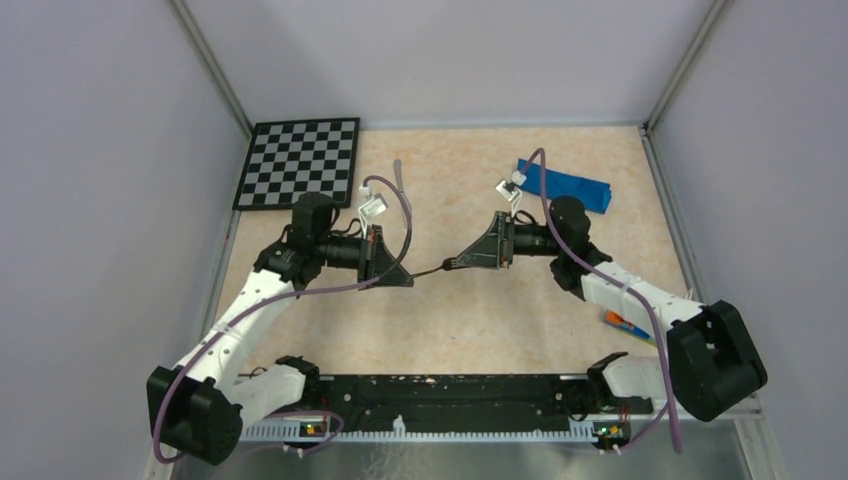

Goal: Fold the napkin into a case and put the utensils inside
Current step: Pass from the left arm to the right, then insert the fork into the folded napkin.

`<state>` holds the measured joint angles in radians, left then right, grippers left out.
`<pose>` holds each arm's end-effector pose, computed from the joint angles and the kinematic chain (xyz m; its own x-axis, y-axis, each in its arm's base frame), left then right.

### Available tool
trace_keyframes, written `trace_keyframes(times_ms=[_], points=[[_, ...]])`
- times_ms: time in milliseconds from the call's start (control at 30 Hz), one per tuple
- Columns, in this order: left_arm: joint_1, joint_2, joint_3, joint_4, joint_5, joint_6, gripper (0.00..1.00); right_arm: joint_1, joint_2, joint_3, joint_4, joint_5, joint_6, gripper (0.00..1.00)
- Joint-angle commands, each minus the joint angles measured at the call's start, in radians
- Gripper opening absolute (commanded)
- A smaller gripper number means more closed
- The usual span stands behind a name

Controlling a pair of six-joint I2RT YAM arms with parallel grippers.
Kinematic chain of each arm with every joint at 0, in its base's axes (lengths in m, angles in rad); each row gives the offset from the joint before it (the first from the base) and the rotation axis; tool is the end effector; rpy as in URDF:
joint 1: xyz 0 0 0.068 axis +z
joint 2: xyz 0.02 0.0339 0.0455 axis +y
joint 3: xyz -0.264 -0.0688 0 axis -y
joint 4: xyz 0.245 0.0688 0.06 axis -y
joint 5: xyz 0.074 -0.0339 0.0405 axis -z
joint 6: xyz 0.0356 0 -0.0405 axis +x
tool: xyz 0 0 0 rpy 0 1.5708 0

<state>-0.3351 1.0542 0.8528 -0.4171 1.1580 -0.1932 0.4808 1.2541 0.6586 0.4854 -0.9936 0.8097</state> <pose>0.1910 -0.1010 0.3016 -0.6980 0.1615 -0.6976 0.7160 0.1676 -0.6777 0.2230 0.1500 0.2664 -0.7847 0.0363 -0.6189 -0.6129 0.1048 0.7832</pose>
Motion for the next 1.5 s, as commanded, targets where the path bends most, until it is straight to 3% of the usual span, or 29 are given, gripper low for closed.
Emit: trace_keyframes(times_ms=[0, 200, 400, 633, 767, 800, 833, 900, 933, 967, 1000, 1067, 1133, 1167, 1233, 1333, 1467], points=[[0.001, 0.001, -0.012, 0.103, 0.049, -0.053, 0.0, -0.006, -0.025, -0.034, 0.204, 0.036, 0.062, 0.3], [0.001, 0.002, -0.062, 0.249, 0.073, -0.186, 0.0, 0.003, -0.024, -0.094, 0.383, 0.095, 0.144, 0.25], [0.001, -0.003, -0.079, 0.299, 0.068, -0.228, 0.0, 0.004, -0.024, -0.143, 0.474, 0.152, 0.192, 0.33], [0.003, -0.017, -0.098, 0.359, 0.066, -0.286, 0.0, 0.014, -0.03, -0.186, 0.543, 0.181, 0.22, 0.32], [0.002, -0.015, -0.111, 0.397, 0.069, -0.317, 0.0, 0.048, -0.019, -0.184, 0.571, 0.215, 0.216, 0.25], [0.002, -0.014, -0.115, 0.408, 0.07, -0.33, 0.0, 0.055, -0.015, -0.183, 0.584, 0.225, 0.217, 0.2], [0.002, -0.012, -0.116, 0.41, 0.066, -0.34, 0.0, 0.058, -0.007, -0.183, 0.598, 0.235, 0.218, 0.04], [0.002, -0.007, -0.112, 0.436, 0.044, -0.353, 0.0, 0.059, 0.003, -0.187, 0.61, 0.279, 0.223, 0.0], [0.002, -0.005, -0.105, 0.431, 0.005, -0.358, 0.02, 0.054, -0.001, -0.194, 0.603, 0.31, 0.209, 0.0], [0.002, -0.003, -0.096, 0.409, -0.055, -0.356, 0.12, 0.043, -0.013, -0.209, 0.6, 0.343, 0.186, 0.0], [0.003, 0.005, -0.087, 0.38, -0.131, -0.354, 0.27, 0.022, -0.032, -0.225, 0.581, 0.379, 0.153, 0.0], [0.003, 0.026, -0.065, 0.334, -0.302, -0.371, 0.55, -0.083, -0.069, -0.193, 0.337, 0.423, 0.055, 0.0], [0.002, 0.064, -0.064, 0.383, -0.387, -0.421, 0.7, -0.195, -0.077, -0.08, 0.053, 0.363, -0.18, 0.0], [0.003, 0.092, -0.059, 0.439, -0.425, -0.449, 0.81, -0.247, -0.082, -0.028, -0.087, 0.402, -0.274, 0.0], [-0.006, 0.139, -0.05, 0.526, -0.522, -0.498, 0.85, -0.405, -0.096, 0.006, -0.194, 0.455, -0.299, 0.0], [-0.041, 0.234, -0.009, 0.64, -0.649, -0.536, 0.83, -0.685, -0.073, 0.002, -0.129, 0.377, -0.197, 0.0], [-0.12, 0.384, 0.074, 0.809, -0.72, -0.538, 0.78, -0.888, 0.084, 0.112, -0.19, 0.311, -0.254, 0.0]])
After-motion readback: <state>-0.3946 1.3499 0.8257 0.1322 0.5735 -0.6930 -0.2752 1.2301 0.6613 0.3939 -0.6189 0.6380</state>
